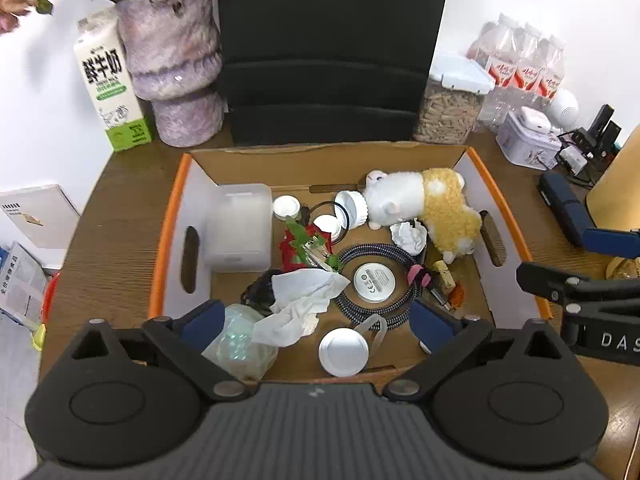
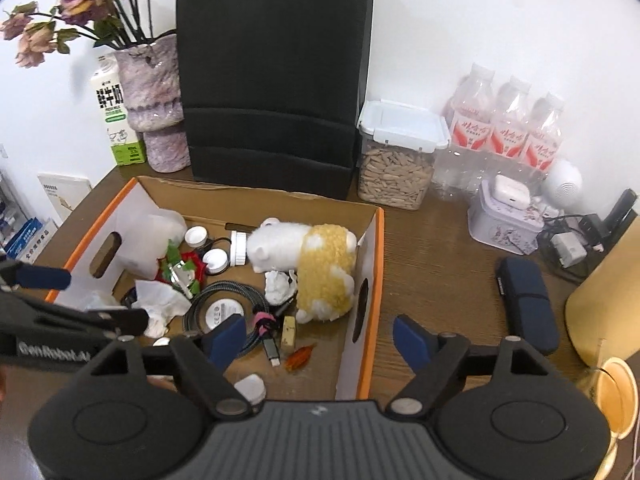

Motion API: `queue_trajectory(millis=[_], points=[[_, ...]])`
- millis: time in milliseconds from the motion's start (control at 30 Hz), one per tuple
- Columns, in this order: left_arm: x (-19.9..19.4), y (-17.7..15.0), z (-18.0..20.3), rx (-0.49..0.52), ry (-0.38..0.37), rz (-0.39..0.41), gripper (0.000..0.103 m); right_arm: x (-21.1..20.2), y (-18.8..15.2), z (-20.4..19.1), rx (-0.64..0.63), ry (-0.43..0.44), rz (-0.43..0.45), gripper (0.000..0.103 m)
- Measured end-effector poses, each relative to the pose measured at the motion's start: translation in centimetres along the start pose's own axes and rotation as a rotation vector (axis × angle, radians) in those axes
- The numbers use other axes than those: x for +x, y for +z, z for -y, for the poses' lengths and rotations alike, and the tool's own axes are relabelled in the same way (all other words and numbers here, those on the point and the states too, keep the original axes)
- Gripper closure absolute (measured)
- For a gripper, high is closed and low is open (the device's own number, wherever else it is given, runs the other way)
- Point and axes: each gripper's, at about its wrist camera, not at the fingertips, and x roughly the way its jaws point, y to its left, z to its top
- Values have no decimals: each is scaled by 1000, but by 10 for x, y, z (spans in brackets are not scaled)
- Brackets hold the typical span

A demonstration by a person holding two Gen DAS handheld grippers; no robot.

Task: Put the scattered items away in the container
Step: 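Open the right tool to drop the orange item into the box, then withdraw both tools from the box toward the lavender cloth pouch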

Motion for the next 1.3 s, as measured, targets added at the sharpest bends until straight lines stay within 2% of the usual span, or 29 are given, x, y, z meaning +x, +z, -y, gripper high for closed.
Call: queue_trajectory(millis=[133,400,600,700,800,867,967,1033,1100,1200,1300], points=[[-26,-6,-4,-5,7,39,0,-20,-6,-1,6,9,13,18],[-72,-23,-16,-3,9,101,0,-58,-27,-5,-6,16,34,15],[-104,-66,-40,-46,-11,151,0,-89,-57,-2,9,35,70,14],[-125,-100,-53,-58,-29,213,0,-114,-87,-9,15,68,137,12],[-145,-141,-64,-62,-14,322,0,-137,-124,-21,-9,123,209,9],[-157,-171,-70,-100,15,388,0,-152,-148,-31,-21,129,252,9],[-169,-217,-74,-136,8,447,0,-177,-192,-45,-28,122,329,7],[-171,-246,-73,-115,6,473,0,-191,-222,-53,-36,135,381,3],[-167,-273,-69,-98,41,496,0,-201,-251,-59,-15,132,418,2],[-154,-299,-61,-92,109,468,0,-203,-287,-64,28,100,447,2],[-148,-314,-52,-59,97,441,0,-197,-316,-64,83,95,467,2]])
